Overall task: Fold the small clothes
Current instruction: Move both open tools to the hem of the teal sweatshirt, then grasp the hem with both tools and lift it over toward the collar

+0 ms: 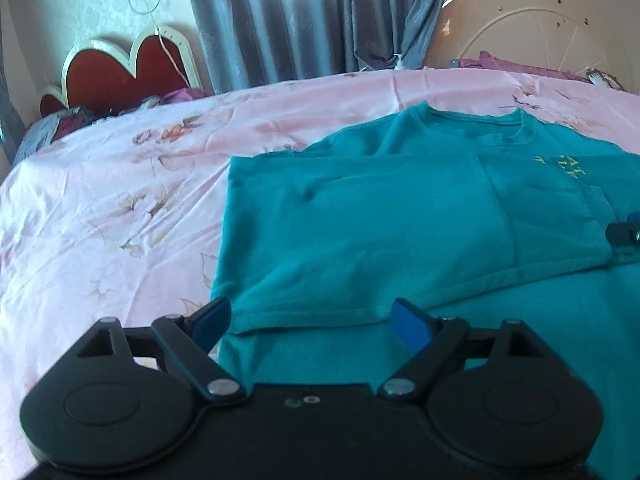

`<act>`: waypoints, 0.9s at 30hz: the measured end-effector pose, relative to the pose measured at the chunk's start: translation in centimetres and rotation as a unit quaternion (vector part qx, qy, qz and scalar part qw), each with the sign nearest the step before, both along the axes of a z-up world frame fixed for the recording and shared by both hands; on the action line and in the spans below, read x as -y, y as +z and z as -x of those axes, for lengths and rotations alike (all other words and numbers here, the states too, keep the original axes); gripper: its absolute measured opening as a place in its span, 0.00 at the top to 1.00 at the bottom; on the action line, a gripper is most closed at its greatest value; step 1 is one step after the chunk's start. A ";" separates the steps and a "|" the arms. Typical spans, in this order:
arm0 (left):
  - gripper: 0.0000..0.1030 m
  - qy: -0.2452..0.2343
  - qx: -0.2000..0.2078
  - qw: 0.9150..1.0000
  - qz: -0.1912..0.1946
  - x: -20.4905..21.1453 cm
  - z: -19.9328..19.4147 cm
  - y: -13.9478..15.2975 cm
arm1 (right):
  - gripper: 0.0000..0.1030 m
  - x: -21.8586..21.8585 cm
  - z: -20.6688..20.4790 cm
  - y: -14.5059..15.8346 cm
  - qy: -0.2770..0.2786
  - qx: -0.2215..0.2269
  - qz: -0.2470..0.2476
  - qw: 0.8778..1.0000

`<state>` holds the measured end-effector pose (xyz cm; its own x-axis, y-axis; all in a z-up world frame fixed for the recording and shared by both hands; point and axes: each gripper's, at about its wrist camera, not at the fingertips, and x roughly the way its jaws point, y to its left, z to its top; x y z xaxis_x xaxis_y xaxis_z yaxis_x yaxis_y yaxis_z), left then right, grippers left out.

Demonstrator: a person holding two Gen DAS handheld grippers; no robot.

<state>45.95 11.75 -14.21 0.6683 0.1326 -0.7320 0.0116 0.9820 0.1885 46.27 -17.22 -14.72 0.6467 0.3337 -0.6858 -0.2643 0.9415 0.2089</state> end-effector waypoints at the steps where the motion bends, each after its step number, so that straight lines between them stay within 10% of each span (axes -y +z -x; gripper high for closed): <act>1: 0.16 -0.004 0.001 1.000 -0.002 0.1 0.3 0.1 | 0.49 0.6 0.4 0.3 -0.003 0.000 -0.009 1.000; 12: 0.16 -0.029 0.011 0.999 0.018 -0.3 8.3 1.4 | 0.49 7.7 9.4 3.3 -0.050 -0.004 -0.032 0.998; 18: 0.33 -0.012 -0.026 0.997 0.073 -6.4 16.0 0.9 | 0.49 13.9 17.4 2.1 -0.073 -0.056 -0.077 0.993; 24: 0.43 -0.017 -0.062 0.977 0.201 -11.6 21.7 -0.1 | 0.49 19.5 23.7 0.0 -0.145 -0.101 -0.183 0.967; 27: 0.47 -0.027 -0.074 0.952 0.295 -13.4 22.9 -0.7 | 0.49 20.3 25.4 -1.0 -0.147 -0.119 -0.231 0.954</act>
